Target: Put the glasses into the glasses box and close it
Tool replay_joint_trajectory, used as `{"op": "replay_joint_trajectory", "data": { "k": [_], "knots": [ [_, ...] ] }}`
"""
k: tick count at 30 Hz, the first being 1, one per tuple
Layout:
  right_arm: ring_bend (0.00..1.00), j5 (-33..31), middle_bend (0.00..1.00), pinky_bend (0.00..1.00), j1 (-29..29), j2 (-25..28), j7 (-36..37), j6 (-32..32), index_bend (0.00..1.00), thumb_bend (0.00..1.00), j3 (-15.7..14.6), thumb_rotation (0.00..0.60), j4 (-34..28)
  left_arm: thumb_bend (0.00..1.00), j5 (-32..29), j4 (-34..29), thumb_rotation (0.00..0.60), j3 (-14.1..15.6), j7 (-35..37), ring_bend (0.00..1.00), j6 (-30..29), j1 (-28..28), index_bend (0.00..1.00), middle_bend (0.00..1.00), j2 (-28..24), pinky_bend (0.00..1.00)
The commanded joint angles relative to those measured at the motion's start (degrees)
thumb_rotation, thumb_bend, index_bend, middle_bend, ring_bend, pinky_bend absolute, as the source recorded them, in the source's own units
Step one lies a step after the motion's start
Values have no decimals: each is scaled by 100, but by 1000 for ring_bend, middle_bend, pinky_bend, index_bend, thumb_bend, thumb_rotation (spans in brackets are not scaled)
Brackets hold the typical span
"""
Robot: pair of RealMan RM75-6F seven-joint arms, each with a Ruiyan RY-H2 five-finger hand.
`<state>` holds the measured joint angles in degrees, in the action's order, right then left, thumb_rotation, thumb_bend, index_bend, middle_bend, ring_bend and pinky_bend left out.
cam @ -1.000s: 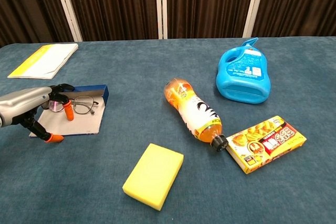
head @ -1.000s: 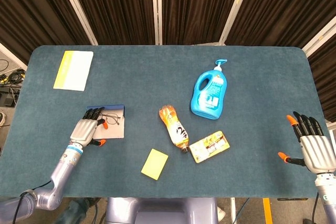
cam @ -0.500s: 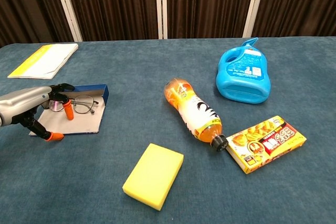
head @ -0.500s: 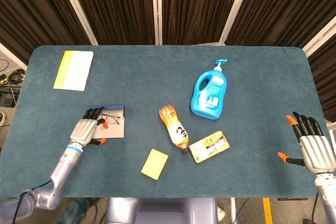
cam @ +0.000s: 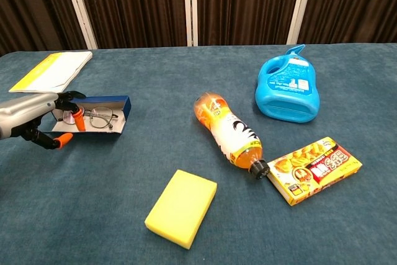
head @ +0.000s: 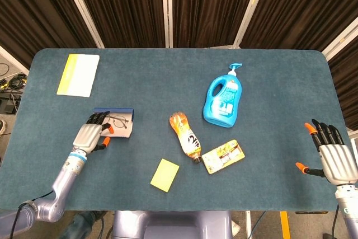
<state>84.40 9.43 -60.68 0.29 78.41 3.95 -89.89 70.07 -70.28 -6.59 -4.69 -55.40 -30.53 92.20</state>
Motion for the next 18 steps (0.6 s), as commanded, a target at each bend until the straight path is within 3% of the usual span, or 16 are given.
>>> {"op": "replay_joint_trajectory", "data": {
  "k": [1, 8, 18],
  "knots": [
    [0, -2, 0, 0, 0, -2, -3, -1, 15, 0, -1, 600, 1, 533, -33, 6, 600, -37, -40, 0, 30, -34, 430, 0, -18, 0],
    [0, -29, 0, 0, 13, -17, -29, -40, 16, 0, -1, 600, 12, 531, -195, 72, 600, -222, -228, 0, 158, -216, 430, 0, -39, 0],
    [0, -62, 0, 0, 34, -51, -72, -100, 16, 0, -7, 600, 39, 532, -240, 261, 600, -143, -89, 0, 312, -225, 447, 0, 82, 0]
  ]
}}
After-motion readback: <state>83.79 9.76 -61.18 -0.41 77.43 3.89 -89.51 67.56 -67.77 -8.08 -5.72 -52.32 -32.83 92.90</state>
